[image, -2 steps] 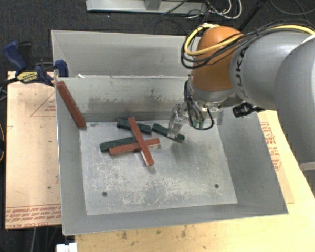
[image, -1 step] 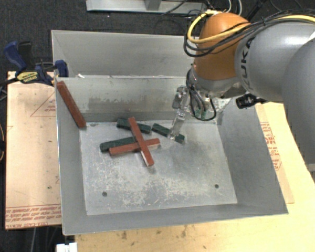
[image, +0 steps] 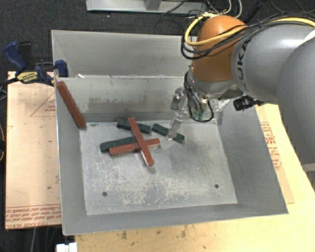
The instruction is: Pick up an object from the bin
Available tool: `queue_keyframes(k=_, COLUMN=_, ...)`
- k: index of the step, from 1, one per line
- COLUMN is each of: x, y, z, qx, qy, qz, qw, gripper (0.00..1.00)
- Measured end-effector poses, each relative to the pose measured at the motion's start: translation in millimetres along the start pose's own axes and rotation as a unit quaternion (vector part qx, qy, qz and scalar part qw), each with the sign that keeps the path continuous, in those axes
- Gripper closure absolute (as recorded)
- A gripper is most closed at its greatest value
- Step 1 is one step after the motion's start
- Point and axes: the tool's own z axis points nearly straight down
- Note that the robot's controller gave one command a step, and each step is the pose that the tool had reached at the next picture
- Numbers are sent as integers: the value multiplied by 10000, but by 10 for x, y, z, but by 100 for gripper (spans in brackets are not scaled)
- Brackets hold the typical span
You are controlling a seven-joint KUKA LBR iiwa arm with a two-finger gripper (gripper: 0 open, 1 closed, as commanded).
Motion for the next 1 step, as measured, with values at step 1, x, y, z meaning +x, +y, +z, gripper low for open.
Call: queue_keyframes(k=1, x=229, y=-243, z=815, qx=5, qy=3, qz=965, qw=9953, gripper=100)
